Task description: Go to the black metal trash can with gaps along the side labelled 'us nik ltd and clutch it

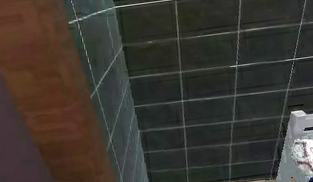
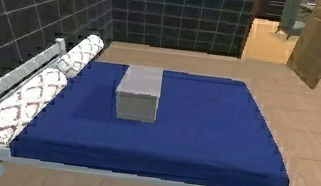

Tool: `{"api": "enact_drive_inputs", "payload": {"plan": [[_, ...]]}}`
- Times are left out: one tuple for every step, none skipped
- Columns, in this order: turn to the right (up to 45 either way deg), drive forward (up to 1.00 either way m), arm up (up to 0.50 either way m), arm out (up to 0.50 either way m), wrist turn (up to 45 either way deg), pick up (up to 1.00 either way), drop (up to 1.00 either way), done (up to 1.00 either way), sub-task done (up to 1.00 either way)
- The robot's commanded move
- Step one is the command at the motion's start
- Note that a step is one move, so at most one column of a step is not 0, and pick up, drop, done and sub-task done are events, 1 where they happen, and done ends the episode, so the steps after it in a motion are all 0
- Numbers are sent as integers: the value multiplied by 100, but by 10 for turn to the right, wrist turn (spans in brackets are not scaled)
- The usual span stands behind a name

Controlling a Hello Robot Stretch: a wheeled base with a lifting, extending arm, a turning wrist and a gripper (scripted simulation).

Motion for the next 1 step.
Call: {"api": "enact_drive_inputs", "payload": {"plan": [[-450,0,0,0,0,0,0,0,0]]}}
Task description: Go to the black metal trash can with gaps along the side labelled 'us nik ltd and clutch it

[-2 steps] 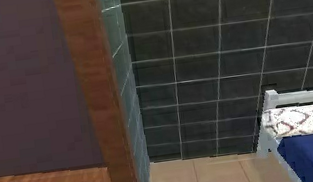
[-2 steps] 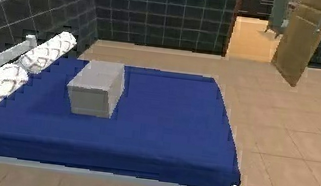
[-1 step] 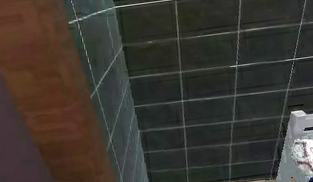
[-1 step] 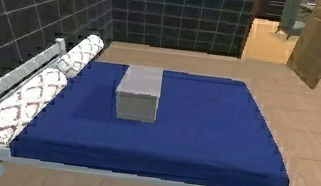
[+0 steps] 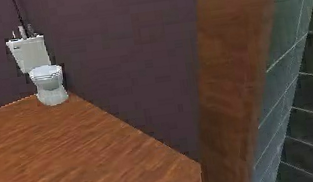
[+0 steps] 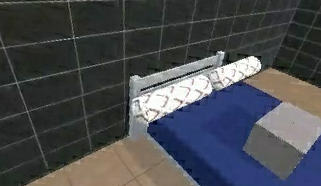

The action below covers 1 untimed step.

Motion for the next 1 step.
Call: {"api": "enact_drive_inputs", "payload": {"plan": [[-450,0,0,0,0,0,0,0,0]]}}
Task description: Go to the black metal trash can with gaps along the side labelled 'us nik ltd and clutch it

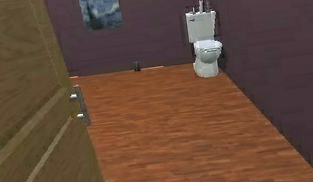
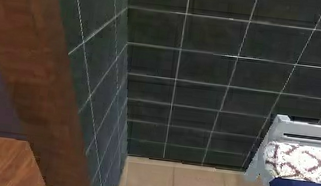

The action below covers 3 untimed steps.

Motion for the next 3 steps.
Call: {"api": "enact_drive_inputs", "payload": {"plan": [[0,100,0,0,0,0,0,0,0],[-60,0,0,0,0,0,0,0,0],[0,20,0,0,0,0,0,0,0]]}}
